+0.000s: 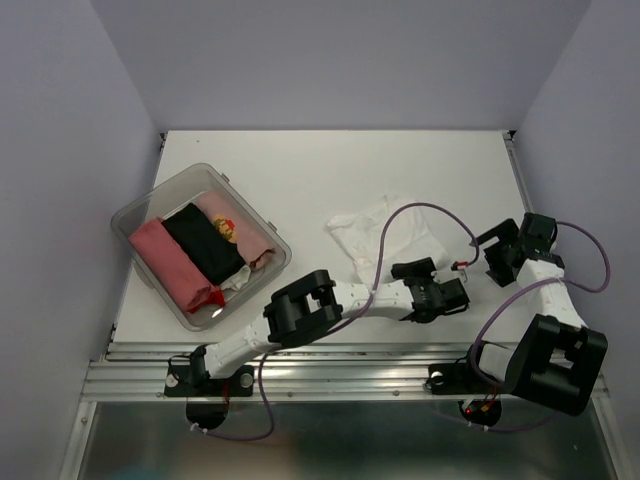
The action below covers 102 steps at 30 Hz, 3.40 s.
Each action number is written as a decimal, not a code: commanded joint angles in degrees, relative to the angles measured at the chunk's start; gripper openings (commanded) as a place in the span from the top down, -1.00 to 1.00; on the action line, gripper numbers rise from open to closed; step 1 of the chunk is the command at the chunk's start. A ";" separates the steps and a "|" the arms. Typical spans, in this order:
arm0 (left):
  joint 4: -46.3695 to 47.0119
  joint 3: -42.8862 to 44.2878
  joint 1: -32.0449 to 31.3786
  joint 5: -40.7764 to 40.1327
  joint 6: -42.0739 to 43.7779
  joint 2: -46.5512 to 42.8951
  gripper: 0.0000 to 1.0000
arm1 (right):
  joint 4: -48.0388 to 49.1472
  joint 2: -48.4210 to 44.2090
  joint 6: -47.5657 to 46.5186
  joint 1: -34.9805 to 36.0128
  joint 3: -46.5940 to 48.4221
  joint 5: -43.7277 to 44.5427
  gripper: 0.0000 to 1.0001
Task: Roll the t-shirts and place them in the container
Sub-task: Roll the T-shirt to the center of the board.
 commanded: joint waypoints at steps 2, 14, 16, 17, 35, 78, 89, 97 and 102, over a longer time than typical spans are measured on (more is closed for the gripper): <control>-2.46 1.78 2.28 2.93 -0.39 1.51 0.11 | 2.06 -1.41 -0.04 -0.34 -0.01 -0.62 -0.81; -6.41 5.65 3.69 14.78 -1.79 -0.69 1.00 | 1.89 -1.68 -0.04 -0.34 -0.01 -0.80 -0.81; -10.44 8.28 4.22 21.87 -3.11 -1.22 1.00 | 1.97 -1.85 0.05 -0.34 0.08 -0.80 -0.81; -11.42 9.07 4.31 24.53 -3.46 -1.57 1.00 | 1.89 -2.03 0.05 -0.34 0.08 -0.97 -0.81; -21.45 17.17 11.77 69.52 -13.83 -2.54 1.00 | 1.80 -3.44 -1.27 -0.34 3.33 -7.48 -0.80; -1.93 3.63 27.95 109.81 -22.71 5.63 1.00 | -3.13 -17.15 -2.68 13.98 -6.94 -9.86 0.99; -14.06 11.80 27.95 96.82 -16.91 6.87 1.00 | 1.18 -12.85 0.22 17.76 -7.13 -3.18 0.99; -17.67 15.67 27.86 93.72 -13.75 8.01 1.00 | 1.09 -12.13 1.11 17.76 -5.10 0.17 0.99; -16.97 19.01 27.95 94.95 -14.45 10.64 1.00 | 2.50 -10.56 1.81 17.76 -4.93 -0.36 0.99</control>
